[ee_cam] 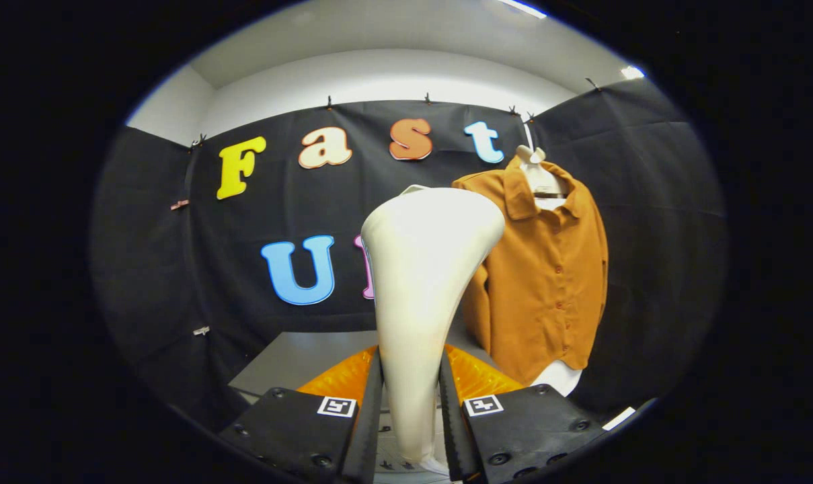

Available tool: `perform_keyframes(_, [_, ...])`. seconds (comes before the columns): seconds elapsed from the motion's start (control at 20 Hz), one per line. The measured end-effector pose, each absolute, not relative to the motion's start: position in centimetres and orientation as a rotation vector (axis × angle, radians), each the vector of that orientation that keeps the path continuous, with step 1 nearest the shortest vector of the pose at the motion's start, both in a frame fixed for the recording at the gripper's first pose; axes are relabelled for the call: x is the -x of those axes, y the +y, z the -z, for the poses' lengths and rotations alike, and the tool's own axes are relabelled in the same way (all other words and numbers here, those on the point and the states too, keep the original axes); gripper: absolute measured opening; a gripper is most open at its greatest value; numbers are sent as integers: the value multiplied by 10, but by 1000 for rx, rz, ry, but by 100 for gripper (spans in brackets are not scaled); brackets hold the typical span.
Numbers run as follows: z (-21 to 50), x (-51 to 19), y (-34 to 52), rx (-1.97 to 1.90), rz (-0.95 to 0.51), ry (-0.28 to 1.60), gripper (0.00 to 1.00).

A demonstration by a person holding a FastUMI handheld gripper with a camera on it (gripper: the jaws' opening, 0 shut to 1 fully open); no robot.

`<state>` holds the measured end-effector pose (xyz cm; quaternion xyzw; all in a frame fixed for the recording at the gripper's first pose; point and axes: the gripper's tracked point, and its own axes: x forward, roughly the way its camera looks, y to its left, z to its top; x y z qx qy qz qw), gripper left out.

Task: Iron the clothes twice with a garment steamer, once on the left side and once on the right side.

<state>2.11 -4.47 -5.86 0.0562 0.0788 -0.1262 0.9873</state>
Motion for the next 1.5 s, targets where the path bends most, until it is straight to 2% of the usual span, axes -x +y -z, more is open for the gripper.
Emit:
perform_keyframes(0.2, [49,-12,-89,-118,313,134,44])
perform_keyframes(0.4, [47,-21,-133,-144,305,124,44])
perform_keyframes(0.85, [77,-84,-216,-211,169,184,44])
perform_keyframes(1.1, [102,-116,-254,-270,144,239,44])
perform_keyframes(1.5, [140,-159,-276,-306,61,326,44])
